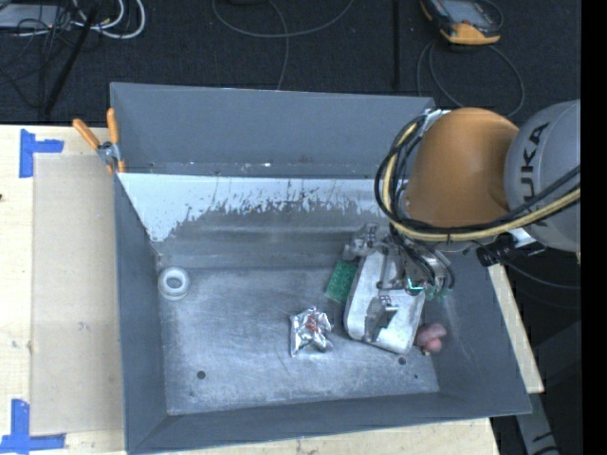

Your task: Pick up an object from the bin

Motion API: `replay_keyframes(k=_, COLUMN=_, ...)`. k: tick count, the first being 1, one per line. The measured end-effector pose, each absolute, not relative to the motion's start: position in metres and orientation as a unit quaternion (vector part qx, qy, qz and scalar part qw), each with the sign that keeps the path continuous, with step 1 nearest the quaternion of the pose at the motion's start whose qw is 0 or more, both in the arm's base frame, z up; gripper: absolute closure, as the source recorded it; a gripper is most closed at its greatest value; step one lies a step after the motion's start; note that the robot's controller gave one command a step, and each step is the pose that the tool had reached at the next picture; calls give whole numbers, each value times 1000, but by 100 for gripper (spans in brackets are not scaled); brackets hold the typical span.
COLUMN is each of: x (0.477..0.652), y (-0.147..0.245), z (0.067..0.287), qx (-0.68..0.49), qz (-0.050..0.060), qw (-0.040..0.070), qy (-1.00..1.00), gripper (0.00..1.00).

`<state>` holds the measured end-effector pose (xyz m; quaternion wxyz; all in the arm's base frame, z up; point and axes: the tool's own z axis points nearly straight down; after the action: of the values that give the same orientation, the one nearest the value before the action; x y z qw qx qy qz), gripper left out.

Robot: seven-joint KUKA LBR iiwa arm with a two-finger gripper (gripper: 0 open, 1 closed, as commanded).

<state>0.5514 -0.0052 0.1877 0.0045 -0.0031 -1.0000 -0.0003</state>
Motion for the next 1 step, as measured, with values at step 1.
replay_keyframes(k=1, x=570, y=36, z=71, qx=-143, qz=0, qw=-1, qy=-990, gripper=0)
